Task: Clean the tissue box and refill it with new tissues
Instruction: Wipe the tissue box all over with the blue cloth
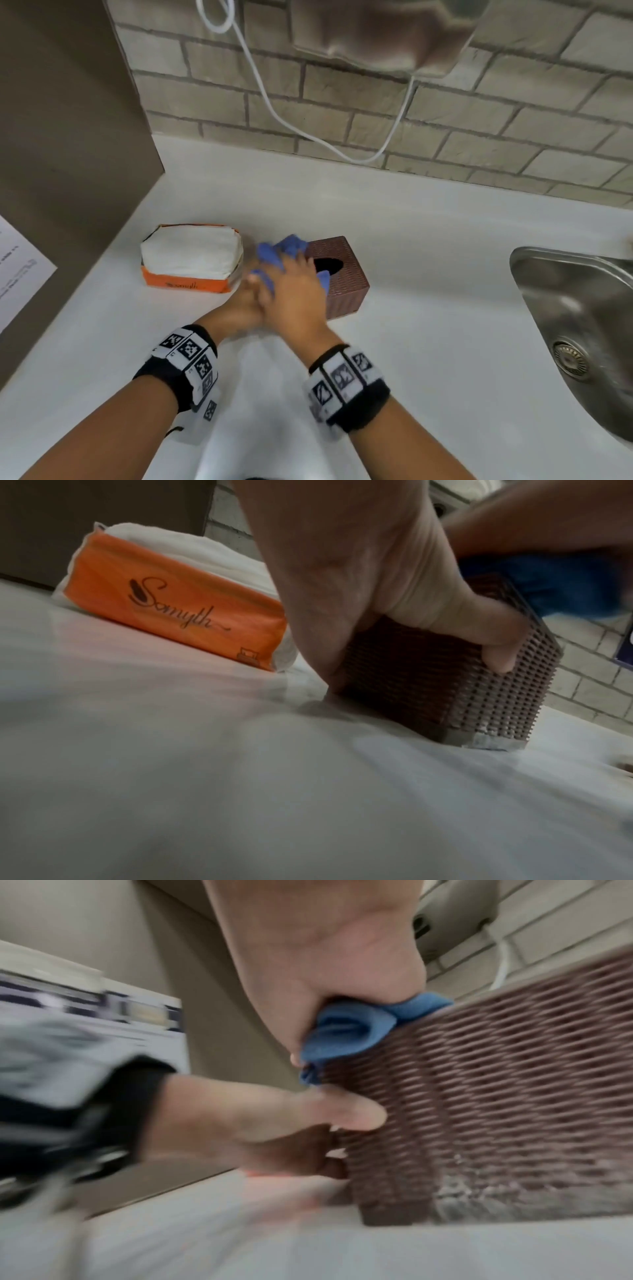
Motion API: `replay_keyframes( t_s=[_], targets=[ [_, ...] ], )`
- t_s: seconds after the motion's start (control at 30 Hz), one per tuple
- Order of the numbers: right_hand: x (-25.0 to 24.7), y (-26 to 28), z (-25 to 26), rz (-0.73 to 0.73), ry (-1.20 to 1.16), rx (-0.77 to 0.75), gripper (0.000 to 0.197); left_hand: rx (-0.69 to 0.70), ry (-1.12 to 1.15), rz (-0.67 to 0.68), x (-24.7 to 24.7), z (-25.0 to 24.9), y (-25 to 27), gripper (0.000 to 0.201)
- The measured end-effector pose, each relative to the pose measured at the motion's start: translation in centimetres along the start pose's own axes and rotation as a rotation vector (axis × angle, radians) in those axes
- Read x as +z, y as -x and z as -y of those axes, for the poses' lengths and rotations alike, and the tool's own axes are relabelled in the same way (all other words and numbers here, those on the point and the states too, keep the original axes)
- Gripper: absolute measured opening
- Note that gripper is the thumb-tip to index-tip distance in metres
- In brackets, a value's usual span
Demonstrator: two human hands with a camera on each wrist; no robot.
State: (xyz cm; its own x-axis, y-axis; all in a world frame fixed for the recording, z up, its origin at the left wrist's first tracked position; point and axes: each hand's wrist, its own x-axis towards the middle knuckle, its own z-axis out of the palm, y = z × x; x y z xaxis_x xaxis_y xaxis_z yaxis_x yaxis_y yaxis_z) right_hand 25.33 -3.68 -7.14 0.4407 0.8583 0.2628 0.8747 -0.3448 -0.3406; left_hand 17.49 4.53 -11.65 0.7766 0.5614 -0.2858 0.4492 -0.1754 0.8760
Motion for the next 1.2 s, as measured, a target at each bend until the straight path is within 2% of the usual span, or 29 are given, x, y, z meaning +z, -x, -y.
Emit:
replay_keyframes(
  t_s=[0.03, 0.07, 0.13, 0.17, 0.2, 0.27, 0.33, 0.4, 0.43, 0.47, 0.5, 0.53, 0.6, 0.67, 0.7, 0.77, 0.8, 0.9, 0.97, 1.03, 1.07, 1.1, 1.13, 1.2],
  targets=[
    [0.1, 1.4, 0.4, -0.011, -0.031, -0.082, 0.027, -0.045, -0.04, 0.021, -0.2, 0.2, 0.1, 0.038],
    [-0.1, 2.6, -0.1, -0.023, -0.042, -0.137, 0.031, -0.033, -0.035, 0.014, -0.4, 0.2, 0.4, 0.047],
    [-1.4, 4.0, -3.3, -0.061, -0.034, -0.119, 0.035, 0.074, 0.096, -0.015, -0.5, 0.3, 0.4, 0.096],
    [-2.4, 4.2, -5.3, -0.097, -0.045, -0.03, 0.034, 0.089, 0.106, -0.045, -0.4, 0.3, 0.3, 0.117],
    [-3.5, 4.2, -7.1, -0.108, -0.095, 0.098, 0.033, 0.092, 0.088, -0.056, -0.3, 0.2, 0.3, 0.129],
    [-4.8, 3.8, -9.4, -0.111, -0.241, 0.32, 0.033, 0.085, 0.083, -0.045, -0.2, 0.2, 0.4, 0.134],
    [-4.1, 3.3, -8.4, -0.097, -0.197, 0.401, 0.038, 0.104, 0.09, -0.05, -0.2, 0.2, 0.3, 0.135],
    [-2.7, 3.2, -5.1, -0.104, -0.055, 0.303, 0.045, 0.108, 0.091, -0.054, 0.0, 0.0, 0.0, 0.128],
    [-1.8, 3.1, -3.2, -0.102, -0.017, 0.227, 0.048, 0.11, 0.058, -0.069, 0.0, 0.1, 0.0, 0.114],
    [-0.9, 3.0, -1.6, -0.095, -0.014, 0.153, 0.049, 0.095, 0.039, -0.085, 0.0, 0.6, -0.2, 0.089],
    [-0.2, 2.8, -0.3, -0.069, -0.025, 0.066, 0.048, 0.055, -0.003, -0.068, -0.2, 1.1, 0.0, 0.053],
    [0.3, 2.6, 0.6, -0.032, -0.036, -0.02, 0.047, 0.018, -0.048, -0.027, -0.6, 1.1, 0.4, 0.029],
    [0.4, 1.8, 1.0, 0.048, -0.022, -0.138, 0.045, -0.03, -0.064, 0.051, -0.8, 1.3, 0.8, 0.039],
    [-0.4, 0.4, -0.3, 0.13, 0.022, -0.108, 0.043, 0.031, -0.026, 0.001, -0.8, 0.6, 0.7, 0.037],
    [-0.8, -0.3, -1.5, 0.133, 0.037, -0.06, 0.043, 0.081, 0.033, -0.025, -0.7, 0.3, 0.7, 0.044],
    [-1.6, -1.6, -5.0, 0.063, 0.017, 0.048, 0.048, 0.152, 0.093, -0.035, -0.3, 0.2, 0.2, 0.106],
    [-1.9, -2.2, -7.0, 0.054, -0.031, 0.122, 0.05, 0.132, 0.112, -0.028, -0.3, 0.0, 0.2, 0.122],
    [-2.6, -3.1, -9.5, 0.097, -0.118, 0.325, 0.045, 0.127, 0.092, -0.047, -0.1, 0.5, 0.2, 0.131],
    [-2.1, -2.9, -7.3, 0.071, 0.012, 0.32, 0.041, 0.126, 0.1, -0.048, 0.0, 0.3, 0.2, 0.131],
    [-1.6, -2.0, -3.3, 0.032, 0.1, 0.172, 0.038, 0.135, 0.095, -0.056, 0.0, 0.8, -0.1, 0.118],
    [-1.1, -1.3, -1.6, 0.033, 0.086, 0.105, 0.04, 0.138, 0.1, -0.068, 0.1, 1.1, -0.5, 0.094],
    [-0.6, -0.7, -0.3, 0.041, 0.07, 0.048, 0.043, 0.131, 0.098, -0.07, 0.2, 1.4, -0.7, 0.056],
    [-0.1, 0.2, 0.5, 0.037, 0.064, -0.006, 0.046, 0.104, 0.098, -0.056, 0.3, 1.3, -0.6, 0.028],
    [0.1, 2.0, 0.8, 0.023, 0.064, -0.1, 0.048, 0.047, -0.025, -0.044, 0.0, 1.7, -0.2, 0.026]
  ],
)
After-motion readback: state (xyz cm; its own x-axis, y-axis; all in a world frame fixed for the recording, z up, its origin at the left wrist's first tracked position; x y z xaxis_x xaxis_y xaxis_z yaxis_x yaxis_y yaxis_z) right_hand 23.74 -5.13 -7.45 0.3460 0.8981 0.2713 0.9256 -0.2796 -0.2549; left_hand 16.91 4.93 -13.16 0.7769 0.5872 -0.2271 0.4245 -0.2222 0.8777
